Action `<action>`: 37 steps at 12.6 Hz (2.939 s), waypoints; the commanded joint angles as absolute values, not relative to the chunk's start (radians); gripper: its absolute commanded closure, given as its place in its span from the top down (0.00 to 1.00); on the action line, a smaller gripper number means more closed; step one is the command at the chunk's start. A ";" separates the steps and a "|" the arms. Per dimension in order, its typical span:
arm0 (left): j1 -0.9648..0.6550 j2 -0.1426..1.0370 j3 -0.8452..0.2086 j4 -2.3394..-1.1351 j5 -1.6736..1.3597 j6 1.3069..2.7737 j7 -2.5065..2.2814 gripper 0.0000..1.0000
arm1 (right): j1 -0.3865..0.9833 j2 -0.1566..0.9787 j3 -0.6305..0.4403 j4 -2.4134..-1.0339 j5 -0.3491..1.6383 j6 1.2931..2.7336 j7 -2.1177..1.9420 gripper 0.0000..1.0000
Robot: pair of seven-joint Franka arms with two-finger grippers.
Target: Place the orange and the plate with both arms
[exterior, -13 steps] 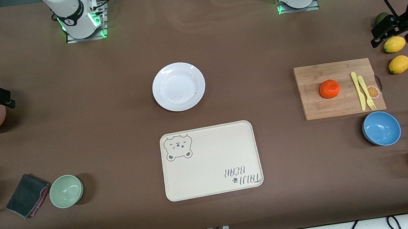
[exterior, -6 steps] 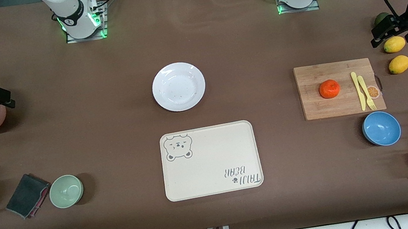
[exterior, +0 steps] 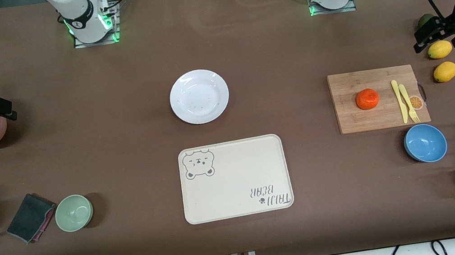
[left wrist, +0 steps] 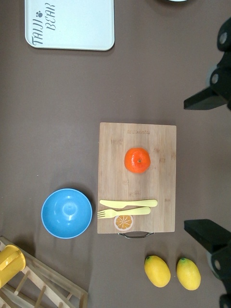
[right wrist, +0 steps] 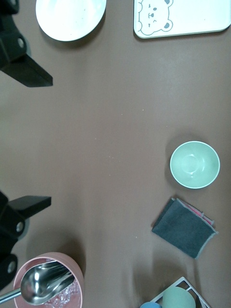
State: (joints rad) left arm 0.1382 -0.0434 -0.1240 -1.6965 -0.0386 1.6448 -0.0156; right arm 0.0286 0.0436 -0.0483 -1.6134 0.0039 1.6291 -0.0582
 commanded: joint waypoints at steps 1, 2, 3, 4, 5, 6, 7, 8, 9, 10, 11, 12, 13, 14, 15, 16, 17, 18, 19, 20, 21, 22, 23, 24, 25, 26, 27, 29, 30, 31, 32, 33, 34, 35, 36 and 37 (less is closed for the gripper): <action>0.149 -0.032 -0.129 -1.671 -0.032 1.624 -0.005 1.00 | 0.026 0.038 -0.046 -1.615 0.020 1.623 -0.054 1.00; 0.149 -0.026 -0.129 -1.671 -0.037 1.624 -0.006 1.00 | 0.026 0.038 -0.046 -1.615 0.020 1.623 -0.054 1.00; 0.149 -0.025 -0.129 -1.671 -0.038 1.623 0.006 1.00 | 0.026 0.038 -0.046 -1.615 0.020 1.623 -0.052 1.00; 0.144 -0.022 -0.130 -1.671 -0.038 1.609 0.009 1.00 | 0.026 0.038 -0.046 -1.615 0.020 1.623 -0.054 1.00; 0.143 -0.017 -0.133 -1.671 -0.038 1.606 0.009 1.00 | 0.026 0.038 -0.046 -1.617 0.020 1.621 -0.054 1.00; 0.135 0.000 -0.135 -1.669 -0.038 1.606 0.008 1.00 | 0.026 0.038 -0.046 -1.615 0.020 1.623 -0.054 1.00; 0.132 0.021 -0.137 -1.670 -0.038 1.606 0.008 1.00 | 0.026 0.038 -0.046 -1.615 0.020 1.623 -0.054 1.00; 0.129 0.061 -0.140 -1.671 -0.028 1.600 0.003 1.00 | 0.026 0.038 -0.046 -1.617 0.020 1.621 -0.054 1.00; 0.130 0.081 -0.140 -1.672 -0.026 1.594 0.005 1.00 | 0.026 0.038 -0.046 -1.617 0.020 1.623 -0.054 1.00; 0.141 0.106 -0.138 -1.671 -0.028 1.594 0.006 1.00 | 0.026 0.038 -0.046 -1.615 0.020 1.621 -0.054 1.00; 0.146 0.139 -0.135 -1.671 -0.028 1.594 0.009 1.00 | 0.026 0.038 -0.046 -1.617 0.020 1.621 -0.052 1.00; 0.143 0.176 -0.135 -1.677 -0.026 1.594 0.005 1.00 | 0.026 0.038 -0.046 -1.615 0.020 1.621 -0.052 1.00; 0.137 0.233 -0.133 -1.678 -0.025 1.594 -0.005 1.00 | 0.026 0.038 -0.046 -1.617 0.020 1.621 -0.054 1.00; 0.141 0.276 -0.136 -1.680 -0.020 1.601 -0.005 1.00 | 0.025 0.038 -0.046 -1.617 0.020 1.621 -0.052 1.00; 0.134 0.322 -0.135 -1.678 0.004 1.627 -0.003 1.00 | 0.025 0.038 -0.046 -1.615 0.020 1.621 -0.052 1.00; 0.132 0.345 -0.138 -1.687 0.055 1.673 0.009 1.00 | 0.025 0.038 -0.046 -1.617 0.020 1.621 -0.052 1.00; 0.130 0.366 -0.138 -1.700 0.078 1.689 0.008 1.00 | 0.025 0.038 -0.046 -1.617 0.020 1.621 -0.052 1.00; 0.130 0.385 -0.138 -1.701 0.080 1.692 0.008 1.00 | 0.025 0.038 -0.046 -1.617 0.020 1.621 -0.052 1.00; 0.132 0.397 -0.138 -1.701 0.083 1.692 0.008 1.00 | 0.025 0.038 -0.046 -1.617 0.020 1.621 -0.052 1.00; 0.130 0.405 -0.138 -1.704 0.083 1.692 0.008 1.00 | 0.025 0.038 -0.046 -1.617 0.020 1.621 -0.052 1.00; 0.129 0.419 -0.138 -1.710 0.084 1.693 0.003 1.00 | 0.025 0.038 -0.046 -1.617 0.020 1.621 -0.054 1.00; 0.130 0.422 -0.138 -1.719 0.084 1.715 0.003 1.00 | 0.025 0.038 -0.046 -1.617 0.020 1.621 -0.052 1.00; 0.130 0.420 -0.138 -1.745 0.084 1.739 0.003 1.00 | 0.025 0.038 -0.046 -1.617 0.020 1.621 -0.052 1.00; 0.130 0.413 -0.140 -1.787 0.084 1.777 0.003 1.00 | 0.025 0.038 -0.046 -1.617 0.020 1.621 -0.052 1.00; 0.133 0.405 -0.140 -1.833 0.083 1.826 0.002 1.00 | 0.025 0.038 -0.046 -1.620 0.020 1.621 -0.052 1.00; 0.136 0.390 -0.141 -1.882 0.084 1.892 0.003 1.00 | 0.023 0.040 -0.048 -1.617 0.020 1.629 -0.054 1.00; 0.137 0.390 -0.141 -1.914 0.083 1.928 0.003 1.00 | 0.021 0.040 -0.048 -1.612 0.020 1.632 -0.055 1.00; 0.133 0.394 -0.141 -1.930 0.083 1.942 0.002 1.00 | 0.023 0.040 -0.048 -1.617 0.020 1.626 -0.054 1.00; 0.133 0.394 -0.141 -1.946 0.083 1.951 -0.006 1.00 | 0.023 0.041 -0.048 -1.617 0.020 1.628 -0.054 1.00; 0.133 0.394 -0.141 -1.968 0.083 1.974 -0.006 1.00 | 0.023 0.041 -0.048 -1.615 0.020 1.629 -0.054 1.00; 0.133 0.394 -0.141 -1.989 0.083 1.999 -0.006 1.00 | 0.023 0.040 -0.048 -1.617 0.020 1.626 -0.054 1.00; 0.132 0.400 -0.141 -1.996 0.083 2.006 -0.005 1.00 | 0.025 0.040 -0.046 -1.615 0.020 1.626 -0.054 1.00; 0.129 0.408 -0.141 -1.996 0.084 2.006 -0.005 1.00 | 0.026 0.040 -0.046 -1.615 0.020 1.625 -0.054 1.00; 0.117 0.417 -0.143 -1.996 0.084 2.006 -0.005 1.00 | 0.026 0.040 -0.045 -1.617 0.020 1.624 -0.054 1.00; 0.115 0.417 -0.141 -1.996 0.084 2.008 -0.005 1.00 | 0.026 0.040 -0.046 -1.617 0.020 1.623 -0.054 1.00; 0.114 0.419 -0.143 -1.996 0.084 2.008 -0.005 1.00 | 0.025 0.040 -0.046 -1.617 0.020 1.623 -0.054 1.00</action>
State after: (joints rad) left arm 0.1207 0.4291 -0.1399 -1.9819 0.0557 1.9954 -0.0110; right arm 0.0284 0.0448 -0.0483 -1.6142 0.0047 1.6279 -0.0582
